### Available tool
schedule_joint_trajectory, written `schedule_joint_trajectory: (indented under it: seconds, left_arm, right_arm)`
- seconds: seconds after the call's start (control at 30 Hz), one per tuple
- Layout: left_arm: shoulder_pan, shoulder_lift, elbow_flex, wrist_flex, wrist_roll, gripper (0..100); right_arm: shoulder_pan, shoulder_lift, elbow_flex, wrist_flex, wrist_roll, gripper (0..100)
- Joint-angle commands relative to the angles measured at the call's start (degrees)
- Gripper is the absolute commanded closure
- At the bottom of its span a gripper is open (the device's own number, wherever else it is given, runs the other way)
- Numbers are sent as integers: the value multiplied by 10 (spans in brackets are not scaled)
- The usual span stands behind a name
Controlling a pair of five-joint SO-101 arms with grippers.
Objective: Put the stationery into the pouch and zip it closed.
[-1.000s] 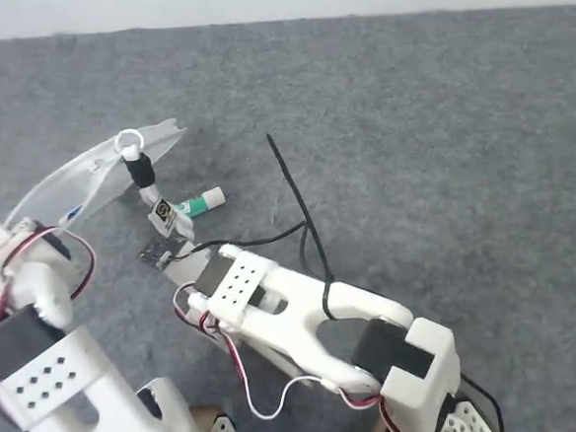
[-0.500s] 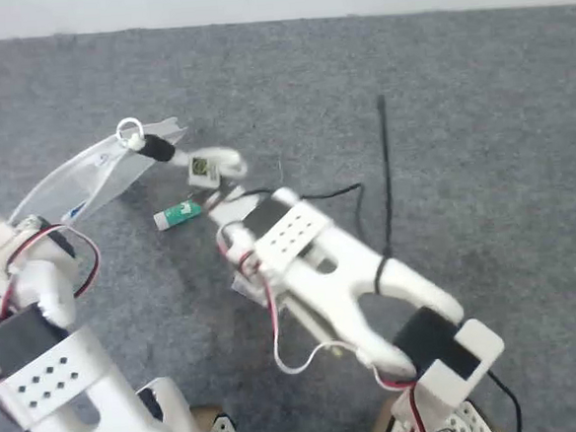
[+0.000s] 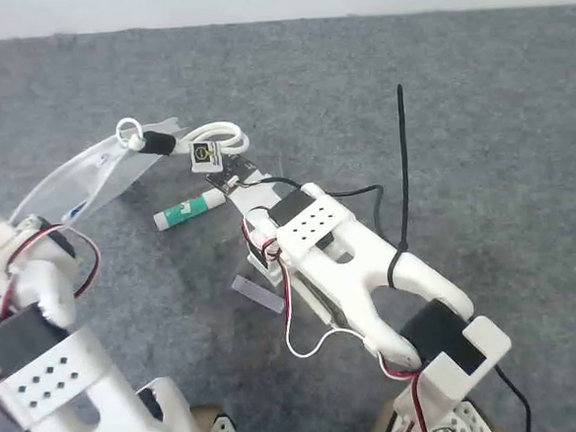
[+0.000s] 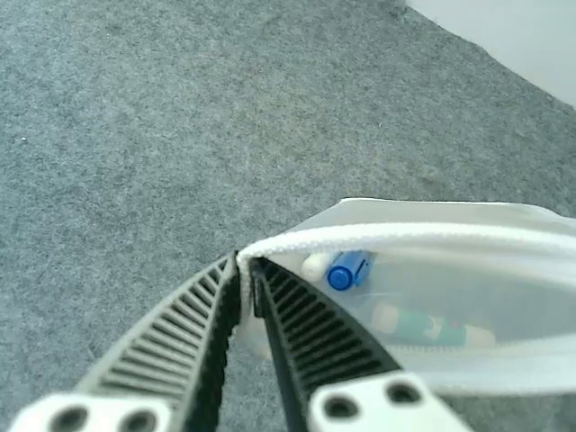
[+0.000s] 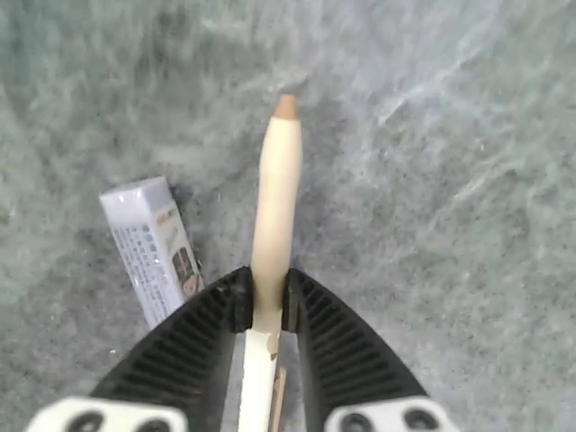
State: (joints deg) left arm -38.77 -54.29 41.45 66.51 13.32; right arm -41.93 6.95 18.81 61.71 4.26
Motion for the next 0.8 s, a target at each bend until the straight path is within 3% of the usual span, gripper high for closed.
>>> schedule_joint_trajectory:
  seconds: [0.0,0.17,0.47,0.77]
  left_arm:
    - [3,0,-12,-22,5,987]
    - [3,0,-12,-22,5,987]
    - [3,0,-12,-22,5,987]
    - [3,0,-11,-22,4,987]
  right_arm:
    - [5,-40,-6,-11,4,951]
    - [4,-40,-5,-11,1,843]
    - [4,2,-8,-68,-31,897]
    - [0,122,-91,-31,-30,939]
